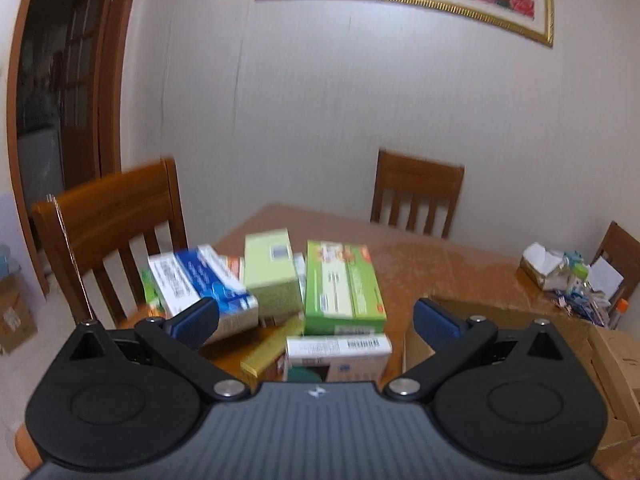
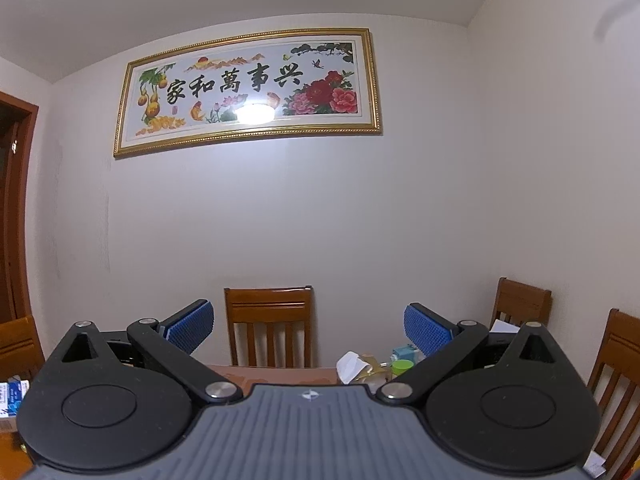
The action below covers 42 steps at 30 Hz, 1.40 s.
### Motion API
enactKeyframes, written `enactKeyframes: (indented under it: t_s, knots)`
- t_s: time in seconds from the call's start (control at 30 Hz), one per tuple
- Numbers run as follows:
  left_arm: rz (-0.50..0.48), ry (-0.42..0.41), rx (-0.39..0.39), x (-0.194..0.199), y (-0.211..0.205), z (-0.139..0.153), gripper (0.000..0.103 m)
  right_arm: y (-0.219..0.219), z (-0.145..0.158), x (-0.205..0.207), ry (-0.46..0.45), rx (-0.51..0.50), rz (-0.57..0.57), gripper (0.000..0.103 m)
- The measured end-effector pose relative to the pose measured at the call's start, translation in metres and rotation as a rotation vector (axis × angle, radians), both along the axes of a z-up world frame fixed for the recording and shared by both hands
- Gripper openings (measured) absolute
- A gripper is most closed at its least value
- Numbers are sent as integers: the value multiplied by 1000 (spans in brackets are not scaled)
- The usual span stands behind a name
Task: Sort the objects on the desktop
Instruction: 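Move both tools toward the pile of medicine boxes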
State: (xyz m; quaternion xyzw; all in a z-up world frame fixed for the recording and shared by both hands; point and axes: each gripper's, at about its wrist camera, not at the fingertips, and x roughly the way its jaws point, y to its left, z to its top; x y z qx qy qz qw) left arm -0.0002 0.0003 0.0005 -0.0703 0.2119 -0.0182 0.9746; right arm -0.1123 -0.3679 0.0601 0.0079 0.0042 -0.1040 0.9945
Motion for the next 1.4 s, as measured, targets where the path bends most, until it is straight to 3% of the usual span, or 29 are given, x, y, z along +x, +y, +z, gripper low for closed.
enactKeyframes:
  t_s: [0.13,0.27,0.43,0.7,0.9,1.17,1.4]
  knots:
    - [-2,1,-23,-15,3,1,103,-1,-2,1,12,13,30,103]
    - [4,44,35,-30,-4,-12,103,-2,-3,2,24,26,59,103]
    - [28,129,38,-16,-6,-17,103,-4,-6,3,39,42,96,103]
    - [74,170,71,-37,-10,-12,103,-10,-3,19,81,51,170,103]
    - [107,187,66,-41,-10,0,103,-8,-12,14,45,131,246,103]
    - [109,222,75,-38,-20,4,103,-15,-26,21,123,271,355,103]
    - [84,225,71,-36,-18,1,103,-11,-24,19,162,284,339,103]
